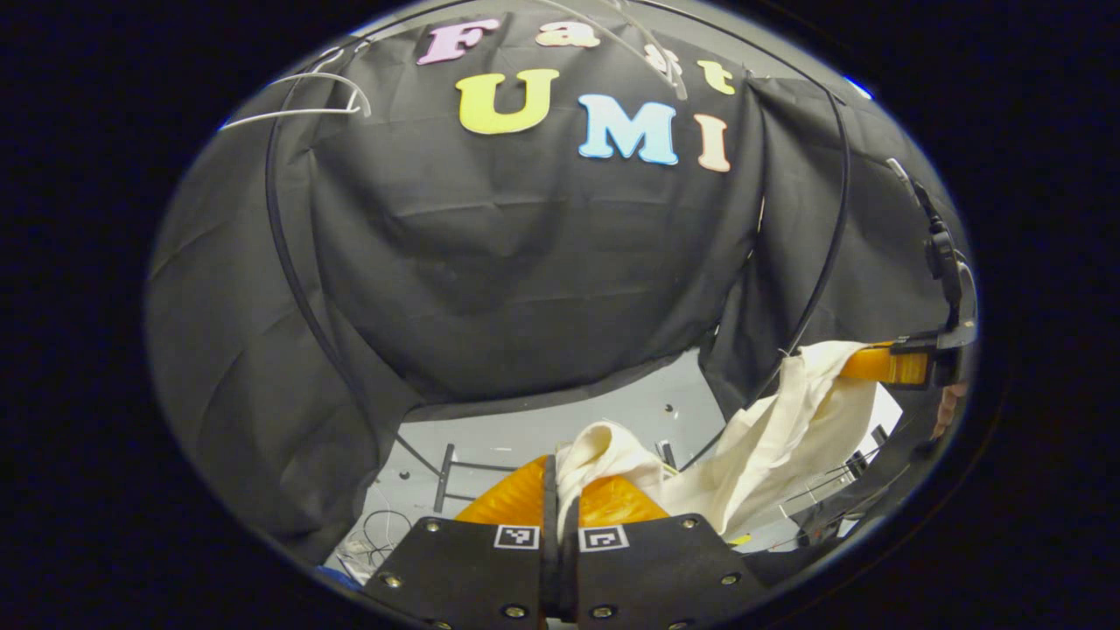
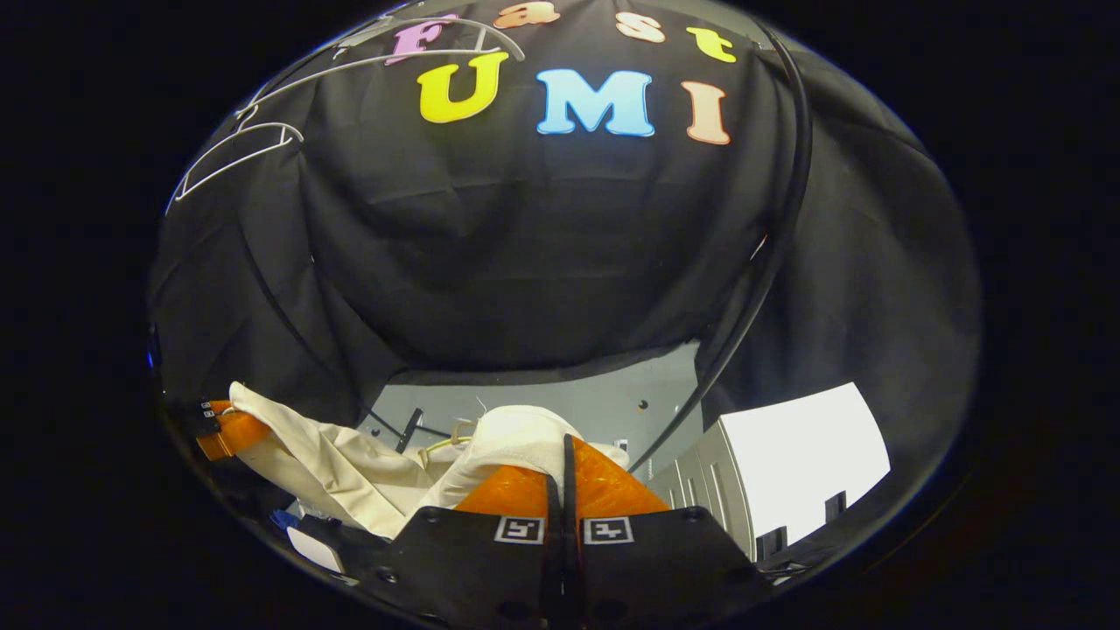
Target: Grasp the clothes on the hanger with both hands and then place them into the laundry hamper below.
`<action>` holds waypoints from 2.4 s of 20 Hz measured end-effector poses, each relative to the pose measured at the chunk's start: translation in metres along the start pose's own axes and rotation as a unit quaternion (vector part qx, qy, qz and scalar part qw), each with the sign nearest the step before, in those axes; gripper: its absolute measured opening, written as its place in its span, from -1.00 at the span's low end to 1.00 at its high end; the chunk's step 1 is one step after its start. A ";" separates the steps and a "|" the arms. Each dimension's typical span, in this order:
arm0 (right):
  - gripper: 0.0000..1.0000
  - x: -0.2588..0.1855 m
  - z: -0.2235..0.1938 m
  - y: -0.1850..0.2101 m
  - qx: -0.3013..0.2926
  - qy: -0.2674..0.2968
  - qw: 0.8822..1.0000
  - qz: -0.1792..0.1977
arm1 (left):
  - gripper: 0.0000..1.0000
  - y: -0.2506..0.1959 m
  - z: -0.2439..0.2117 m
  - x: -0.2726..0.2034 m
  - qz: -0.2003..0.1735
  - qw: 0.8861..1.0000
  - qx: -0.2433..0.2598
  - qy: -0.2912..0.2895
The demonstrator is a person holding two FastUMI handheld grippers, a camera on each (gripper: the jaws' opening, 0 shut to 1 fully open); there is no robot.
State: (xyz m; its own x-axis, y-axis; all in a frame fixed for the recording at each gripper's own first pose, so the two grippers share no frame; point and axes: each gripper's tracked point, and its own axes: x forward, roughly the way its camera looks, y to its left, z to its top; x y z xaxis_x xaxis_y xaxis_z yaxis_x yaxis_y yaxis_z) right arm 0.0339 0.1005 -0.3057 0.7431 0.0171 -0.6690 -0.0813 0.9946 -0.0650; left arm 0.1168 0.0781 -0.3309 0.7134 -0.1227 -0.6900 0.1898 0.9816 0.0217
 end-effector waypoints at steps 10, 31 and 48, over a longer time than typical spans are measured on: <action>-0.93 0.000 -0.012 -0.002 0.000 0.029 1.000 -0.010 | -0.97 0.004 -0.010 0.007 -0.004 1.000 -0.010 0.011; 0.98 0.004 0.000 -0.018 -0.016 0.027 0.999 0.037 | 0.78 0.011 -0.045 -0.034 0.058 0.996 -0.026 0.056; 0.95 -0.036 -0.001 -0.172 0.011 -0.041 0.998 0.048 | 0.72 -0.157 0.080 -0.071 0.133 0.990 0.034 -0.038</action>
State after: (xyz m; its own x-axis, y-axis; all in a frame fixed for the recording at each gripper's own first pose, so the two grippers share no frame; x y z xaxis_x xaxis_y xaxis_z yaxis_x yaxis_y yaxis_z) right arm 0.0201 -0.0711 -0.2713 0.7846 0.1200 -0.6082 -0.1409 0.9899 0.0136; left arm 0.0901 -0.0789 -0.2277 0.7919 0.1256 -0.5976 0.0322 0.9686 0.2463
